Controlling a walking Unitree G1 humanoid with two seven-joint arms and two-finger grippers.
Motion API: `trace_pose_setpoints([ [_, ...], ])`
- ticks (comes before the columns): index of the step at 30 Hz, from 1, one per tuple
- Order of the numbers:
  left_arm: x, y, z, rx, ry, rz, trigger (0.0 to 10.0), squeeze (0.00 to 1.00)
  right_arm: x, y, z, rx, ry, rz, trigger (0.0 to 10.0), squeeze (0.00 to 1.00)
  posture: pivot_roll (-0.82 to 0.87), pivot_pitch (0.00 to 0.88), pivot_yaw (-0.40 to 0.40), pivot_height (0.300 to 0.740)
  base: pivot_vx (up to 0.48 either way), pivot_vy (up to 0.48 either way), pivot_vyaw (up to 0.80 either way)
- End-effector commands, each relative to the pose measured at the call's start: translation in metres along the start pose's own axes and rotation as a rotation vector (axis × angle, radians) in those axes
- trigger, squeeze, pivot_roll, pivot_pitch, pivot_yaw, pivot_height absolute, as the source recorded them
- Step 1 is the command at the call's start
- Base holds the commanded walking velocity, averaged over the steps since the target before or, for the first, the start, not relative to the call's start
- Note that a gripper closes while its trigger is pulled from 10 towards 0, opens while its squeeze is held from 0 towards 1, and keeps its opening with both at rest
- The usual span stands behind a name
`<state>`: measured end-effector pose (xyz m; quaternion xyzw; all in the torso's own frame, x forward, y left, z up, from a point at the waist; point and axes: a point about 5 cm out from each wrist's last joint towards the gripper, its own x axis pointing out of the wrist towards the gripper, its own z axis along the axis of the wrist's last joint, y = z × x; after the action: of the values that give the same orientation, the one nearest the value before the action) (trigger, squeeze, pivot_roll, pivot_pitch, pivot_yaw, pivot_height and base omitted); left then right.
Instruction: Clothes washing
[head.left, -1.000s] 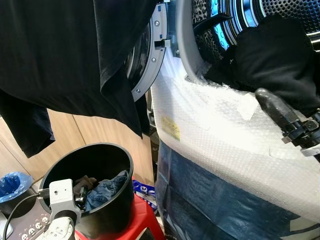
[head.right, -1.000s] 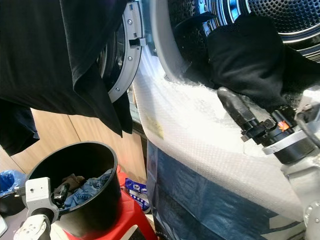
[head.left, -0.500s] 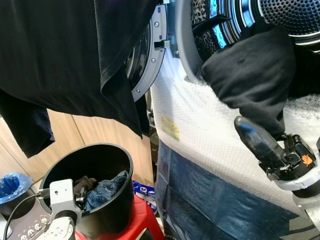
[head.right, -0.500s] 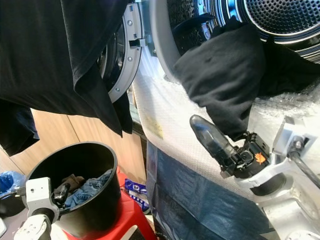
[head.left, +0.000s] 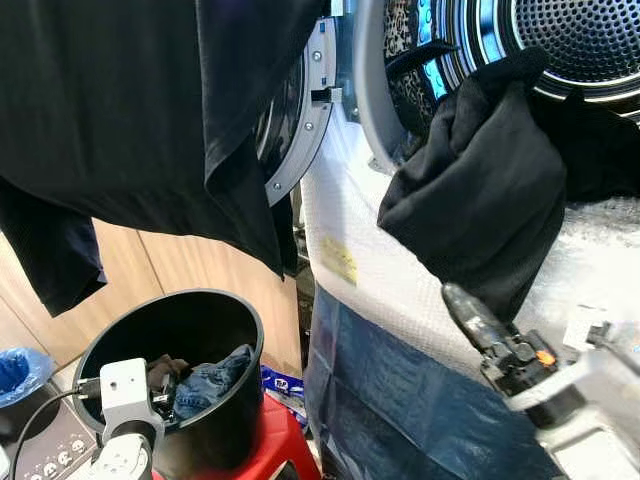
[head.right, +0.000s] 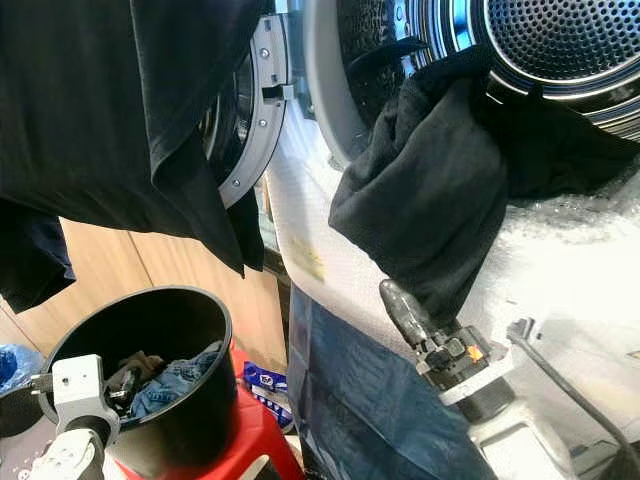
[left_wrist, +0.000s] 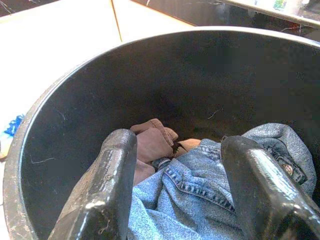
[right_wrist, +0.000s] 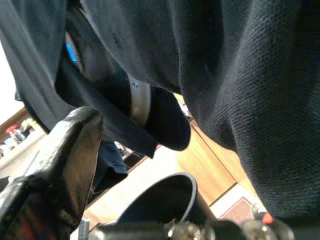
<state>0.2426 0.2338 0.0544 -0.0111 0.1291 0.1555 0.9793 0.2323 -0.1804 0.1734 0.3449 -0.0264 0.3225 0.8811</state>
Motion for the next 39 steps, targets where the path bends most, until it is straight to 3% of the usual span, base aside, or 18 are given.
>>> trace_pose_setpoints([
  [1,0.001,0.001,0.000,-0.007,-0.001,0.010,10.0,0.00,0.004,-0.003,-0.004,0.005,0.012,-0.021,10.0,0.00,0.08,0.000,0.067,0.740,0.000,0.000,0.00],
  [5,0.001,0.003,0.001,-0.005,-0.004,0.017,10.0,0.00,0.045,0.026,-0.003,-0.024,-0.027,0.111,10.0,0.00,0.08,0.000,0.068,0.740,0.000,0.000,0.00],
  [6,0.001,0.003,0.001,-0.006,-0.006,0.020,10.0,0.00,0.065,0.047,0.006,-0.010,-0.084,0.193,10.0,0.00,0.09,0.000,0.070,0.740,0.000,0.000,0.00],
  [7,0.002,0.004,0.001,-0.006,-0.007,0.021,10.0,0.00,0.072,0.056,0.008,0.003,-0.102,0.217,10.0,0.00,0.09,0.000,0.070,0.740,0.000,0.000,0.00],
  [9,0.002,0.003,0.002,-0.008,-0.011,0.024,10.0,0.00,0.102,0.106,0.024,0.117,-0.227,0.435,10.0,0.00,0.09,0.000,0.069,0.740,0.000,0.000,0.00],
  [12,-0.001,0.003,0.000,-0.010,-0.011,0.027,10.0,0.00,0.123,0.118,0.045,0.213,-0.357,0.419,10.0,0.00,0.10,0.000,0.067,0.740,0.000,0.000,0.00],
  [15,0.000,0.002,0.001,-0.006,-0.018,0.021,10.0,0.00,0.164,0.101,0.079,0.098,-0.463,0.222,10.0,0.00,0.11,0.000,0.070,0.740,0.000,0.000,0.00],
  [16,0.001,0.001,0.002,-0.008,-0.025,0.021,10.0,0.00,0.182,0.067,0.106,0.021,-0.532,-0.053,10.0,0.00,0.12,0.000,0.065,0.740,0.000,0.000,0.00],
  [19,0.002,0.001,0.003,-0.010,-0.029,0.022,10.0,0.00,0.188,0.042,0.126,-0.028,-0.568,-0.211,10.0,0.00,0.12,0.000,0.059,0.740,0.000,0.000,0.00],
  [21,0.001,0.000,0.003,-0.011,-0.032,0.024,10.0,0.00,0.188,0.025,0.148,-0.131,-0.605,-0.358,10.0,0.00,0.14,0.000,0.049,0.740,0.000,0.000,0.00],
  [25,-0.001,0.002,0.003,0.005,-0.039,0.033,10.0,0.00,0.185,0.015,0.184,-0.407,-0.662,-0.602,10.0,0.00,0.15,0.000,0.045,0.740,0.000,0.000,0.00],
  [26,-0.002,0.004,0.002,0.002,-0.038,0.041,10.0,0.00,0.179,0.012,0.198,-0.503,-0.706,-0.739,10.0,0.00,0.15,0.000,0.043,0.740,0.000,0.000,0.00],
  [27,-0.002,0.004,0.002,0.002,-0.038,0.041,10.0,0.00,0.179,0.012,0.198,-0.503,-0.706,-0.739,10.0,0.00,0.15,0.000,0.043,0.740,0.000,0.000,0.00],
  [28,-0.003,0.006,0.002,0.002,-0.038,0.050,10.0,0.00,0.172,0.011,0.209,-0.682,-0.718,-0.879,10.0,0.00,0.15,0.000,0.043,0.740,0.000,0.000,0.00],
  [30,-0.004,0.007,0.002,0.002,-0.040,0.054,10.0,0.00,0.169,0.010,0.218,-0.827,-0.714,-0.964,10.0,0.00,0.16,0.000,0.040,0.740,0.000,0.000,0.00],
  [34,-0.004,0.007,0.003,0.003,-0.041,0.056,10.0,0.00,0.170,0.011,0.220,-0.865,-0.710,-0.969,10.0,0.00,0.17,0.000,0.040,0.740,0.000,0.000,0.00],
  [35,-0.004,0.008,0.003,0.013,-0.042,0.055,10.0,0.00,0.170,0.019,0.228,-1.051,-0.743,-1.029,10.0,0.00,0.17,0.000,0.044,0.740,0.000,0.000,0.00],
  [39,-0.003,0.007,0.003,0.039,-0.046,0.042,10.0,0.00,0.167,0.022,0.235,-1.155,-0.762,-1.088,10.0,0.00,0.17,0.000,0.043,0.740,0.000,0.000,0.00],
])
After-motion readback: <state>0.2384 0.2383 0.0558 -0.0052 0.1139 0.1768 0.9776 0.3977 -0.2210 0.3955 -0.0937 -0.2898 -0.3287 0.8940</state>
